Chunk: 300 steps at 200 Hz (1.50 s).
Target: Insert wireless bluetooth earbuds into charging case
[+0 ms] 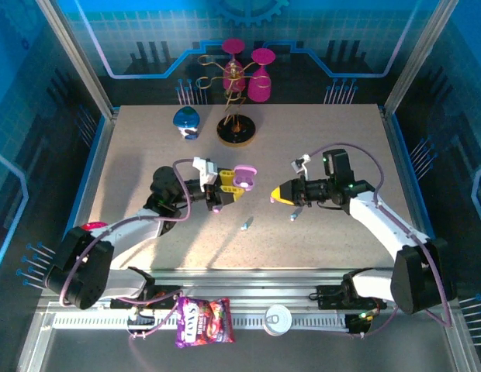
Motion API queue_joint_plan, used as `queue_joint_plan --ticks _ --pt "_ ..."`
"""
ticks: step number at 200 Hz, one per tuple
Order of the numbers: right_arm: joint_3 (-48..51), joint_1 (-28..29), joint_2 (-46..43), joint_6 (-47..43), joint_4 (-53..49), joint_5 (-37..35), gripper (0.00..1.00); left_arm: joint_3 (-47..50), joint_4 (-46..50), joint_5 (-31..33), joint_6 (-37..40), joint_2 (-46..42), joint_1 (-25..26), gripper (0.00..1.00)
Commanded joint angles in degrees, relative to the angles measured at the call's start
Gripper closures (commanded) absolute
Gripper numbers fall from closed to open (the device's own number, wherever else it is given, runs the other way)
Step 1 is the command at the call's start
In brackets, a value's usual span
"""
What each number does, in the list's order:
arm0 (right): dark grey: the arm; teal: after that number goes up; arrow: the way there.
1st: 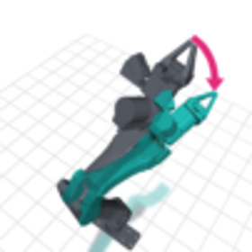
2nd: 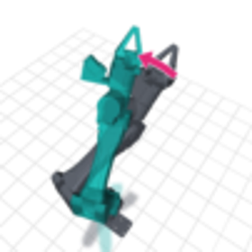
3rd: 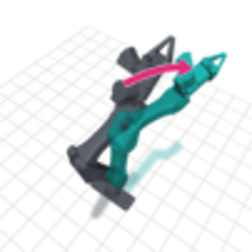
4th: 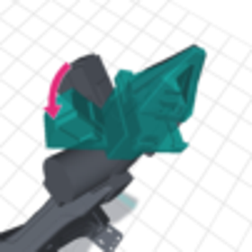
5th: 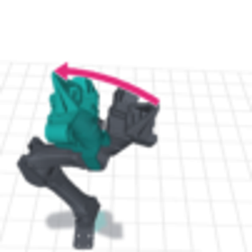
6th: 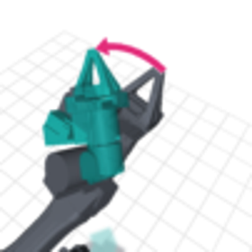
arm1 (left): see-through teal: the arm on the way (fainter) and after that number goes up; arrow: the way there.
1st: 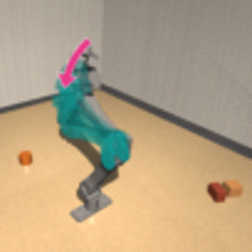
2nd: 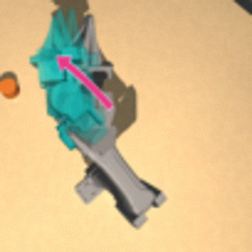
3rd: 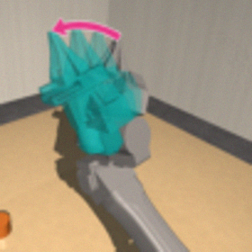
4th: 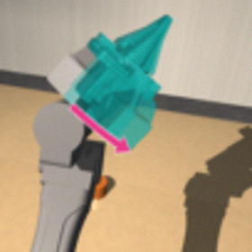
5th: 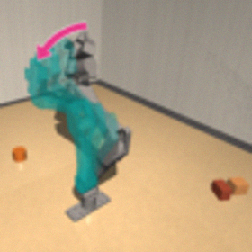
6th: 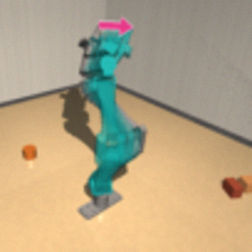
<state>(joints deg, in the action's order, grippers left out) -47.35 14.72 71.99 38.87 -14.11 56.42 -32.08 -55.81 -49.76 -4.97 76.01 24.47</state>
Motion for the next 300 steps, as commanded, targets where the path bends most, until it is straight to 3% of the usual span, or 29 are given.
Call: queue_joint_plan --ticks 1,80,163,300 --pt "-2.71 1.31 -2.46 1.02 2.65 1.07 0.86 -1.85 -0.64 -0.74 1.66 2.1 1.54 0.71" --pt "-7.31 4.92 -3.46 1.97 4.41 0.99 0.85 -3.51 -7.44 -1.39 -1.69 8.13 2.99 0.72" --pt "-5.74 6.46 -2.96 4.52 9.96 0.03 0.85 -3.88 -4.81 -1.57 0.33 8.18 3.96 0.72" --pt "-5.68 6.53 -2.34 -1.4 2.15 -5.07 0.85 -4.05 -9.26 -0.45 -3.1 7.44 4.44 0.72"
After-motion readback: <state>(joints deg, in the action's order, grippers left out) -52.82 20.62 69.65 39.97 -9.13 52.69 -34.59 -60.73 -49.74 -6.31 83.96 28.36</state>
